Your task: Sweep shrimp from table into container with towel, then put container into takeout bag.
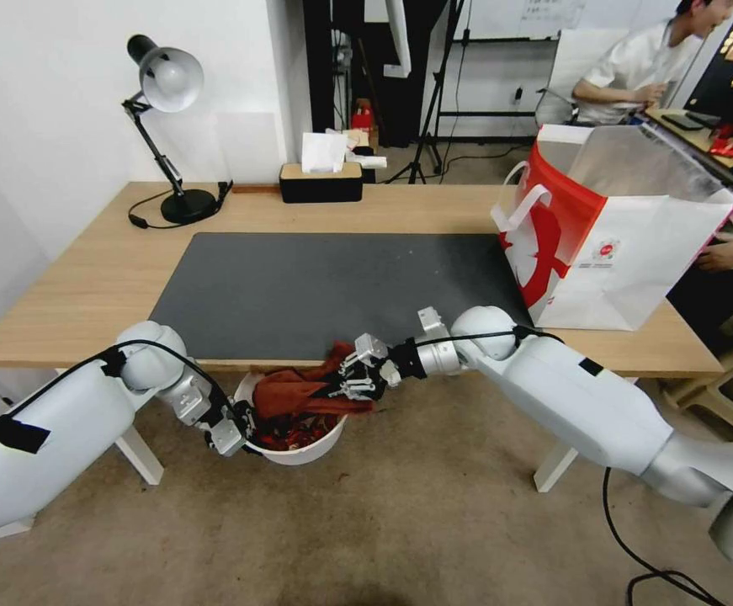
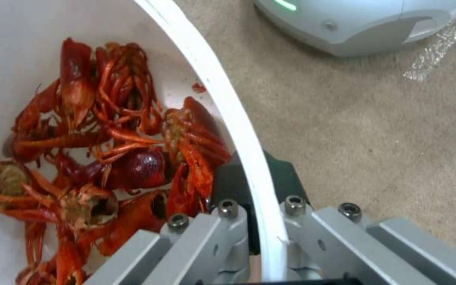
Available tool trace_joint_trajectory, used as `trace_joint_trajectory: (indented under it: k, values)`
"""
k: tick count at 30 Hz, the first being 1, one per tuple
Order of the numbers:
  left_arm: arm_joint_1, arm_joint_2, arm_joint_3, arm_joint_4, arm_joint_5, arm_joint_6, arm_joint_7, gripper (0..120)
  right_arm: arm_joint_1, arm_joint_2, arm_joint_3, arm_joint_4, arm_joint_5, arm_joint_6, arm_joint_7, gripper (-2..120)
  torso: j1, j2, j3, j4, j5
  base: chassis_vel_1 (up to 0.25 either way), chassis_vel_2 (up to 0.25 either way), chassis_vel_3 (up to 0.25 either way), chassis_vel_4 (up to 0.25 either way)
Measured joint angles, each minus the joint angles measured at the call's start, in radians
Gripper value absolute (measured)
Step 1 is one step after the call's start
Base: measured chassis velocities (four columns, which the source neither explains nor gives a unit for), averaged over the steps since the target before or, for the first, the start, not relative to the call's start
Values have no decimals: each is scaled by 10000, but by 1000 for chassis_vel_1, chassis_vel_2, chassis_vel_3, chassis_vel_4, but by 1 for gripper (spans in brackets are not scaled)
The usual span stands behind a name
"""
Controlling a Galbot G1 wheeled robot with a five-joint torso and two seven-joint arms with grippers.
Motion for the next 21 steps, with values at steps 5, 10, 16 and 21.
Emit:
trace_joint_trajectory:
  k: [5, 10, 16, 21]
  values:
    - [95, -22, -12, -46, 26, -2, 0, 0, -432, -424, 844, 607, 1310, 202, 1743, 7, 0, 1, 0, 2, 0, 0, 0, 0, 0]
    - [117, -41, -12, -103, 39, 0, -5, 0, -1012, -932, 1465, 1741, 2505, 296, 4384, 7, 0, 0, 0, -3, 2, 0, 0, 0, 0]
    - [329, -64, -57, -185, 89, 11, -12, 0, -1977, -1137, 1973, 3800, 2287, -808, 10881, 7, -2, 2, -1, 3, -1, 0, 0, 0, 0]
    - [541, -45, -168, -257, 193, 24, -13, 0, -2149, -685, 1777, 3999, 2136, -2085, 15488, 7, -2, 2, -1, -3, 1, 0, 0, 0, 0]
